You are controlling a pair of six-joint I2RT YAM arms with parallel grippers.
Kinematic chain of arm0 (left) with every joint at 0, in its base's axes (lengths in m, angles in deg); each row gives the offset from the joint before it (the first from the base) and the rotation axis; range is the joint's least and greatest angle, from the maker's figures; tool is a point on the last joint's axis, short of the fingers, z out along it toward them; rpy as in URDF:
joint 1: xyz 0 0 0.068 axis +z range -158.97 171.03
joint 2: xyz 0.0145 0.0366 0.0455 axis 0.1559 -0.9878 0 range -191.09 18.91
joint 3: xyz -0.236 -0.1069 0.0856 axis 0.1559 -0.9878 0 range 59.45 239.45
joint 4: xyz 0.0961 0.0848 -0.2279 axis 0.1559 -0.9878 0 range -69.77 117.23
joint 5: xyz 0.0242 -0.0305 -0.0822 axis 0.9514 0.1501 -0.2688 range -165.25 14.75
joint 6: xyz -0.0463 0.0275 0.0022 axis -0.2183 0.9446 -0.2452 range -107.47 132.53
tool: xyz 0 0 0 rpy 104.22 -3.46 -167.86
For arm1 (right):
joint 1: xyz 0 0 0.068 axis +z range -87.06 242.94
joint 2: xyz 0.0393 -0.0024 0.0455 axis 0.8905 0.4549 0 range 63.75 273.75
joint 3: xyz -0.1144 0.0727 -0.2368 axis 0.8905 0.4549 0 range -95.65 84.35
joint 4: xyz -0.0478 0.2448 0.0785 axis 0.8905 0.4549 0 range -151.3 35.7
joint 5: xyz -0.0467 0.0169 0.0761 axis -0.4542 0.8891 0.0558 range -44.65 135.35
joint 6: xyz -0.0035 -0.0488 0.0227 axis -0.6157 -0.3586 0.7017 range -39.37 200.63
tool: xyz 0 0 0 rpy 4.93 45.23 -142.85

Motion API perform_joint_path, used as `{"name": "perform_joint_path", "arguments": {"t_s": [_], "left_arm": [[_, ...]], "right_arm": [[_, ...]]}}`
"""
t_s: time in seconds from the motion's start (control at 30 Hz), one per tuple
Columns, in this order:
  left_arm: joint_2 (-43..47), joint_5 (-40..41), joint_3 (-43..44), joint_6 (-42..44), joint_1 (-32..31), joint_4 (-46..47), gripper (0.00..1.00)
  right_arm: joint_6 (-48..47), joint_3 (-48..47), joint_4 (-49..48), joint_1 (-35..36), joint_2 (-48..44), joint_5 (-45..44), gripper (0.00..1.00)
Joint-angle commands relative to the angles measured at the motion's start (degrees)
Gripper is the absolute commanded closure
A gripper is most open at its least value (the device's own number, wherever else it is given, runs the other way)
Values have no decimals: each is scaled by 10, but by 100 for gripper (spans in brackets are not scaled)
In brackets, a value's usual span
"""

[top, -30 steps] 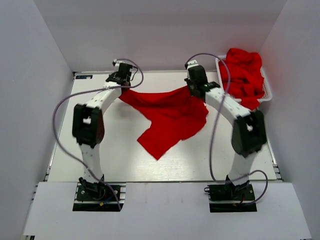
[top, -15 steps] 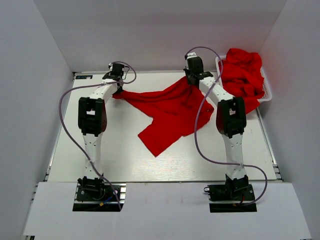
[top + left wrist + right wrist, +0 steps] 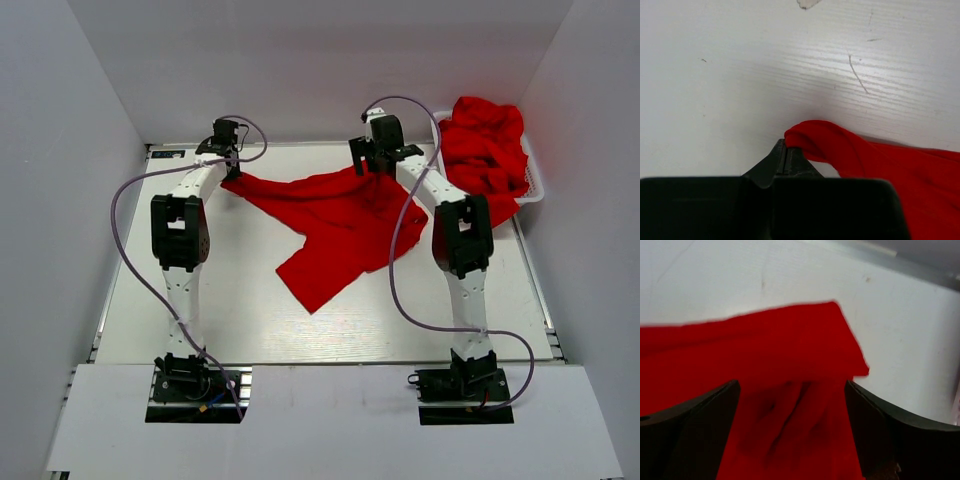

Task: Fold and stack the t-shirts
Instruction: Flatten out the tshirt

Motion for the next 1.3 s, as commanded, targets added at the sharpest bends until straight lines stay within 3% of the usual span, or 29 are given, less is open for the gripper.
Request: {"name": "perform_joint_path", "arguments": {"t_s": [0.0,0.17,0.33,0.53,0.9,1.27], "left_arm": [[1,-23,38,3,13,-5,100],[1,-43,28,-2,18,0,100],[7,-61,28,-2,23,0,100],[20,-71,4,3,23,-5,100],[44,-85,-40,3,23,6,100],[63,-79,-78,3,23,11,100]], "right_arm": [[17,38,45,17,-98,32,10],[11,179,84,61,-201,99,10],[-9,224,159,161,-240,107,10],[10,365,102,255,-321,174,10],[58,439,53,386,-320,90,10],[114,464,52,432,-280,-14,10]]}}
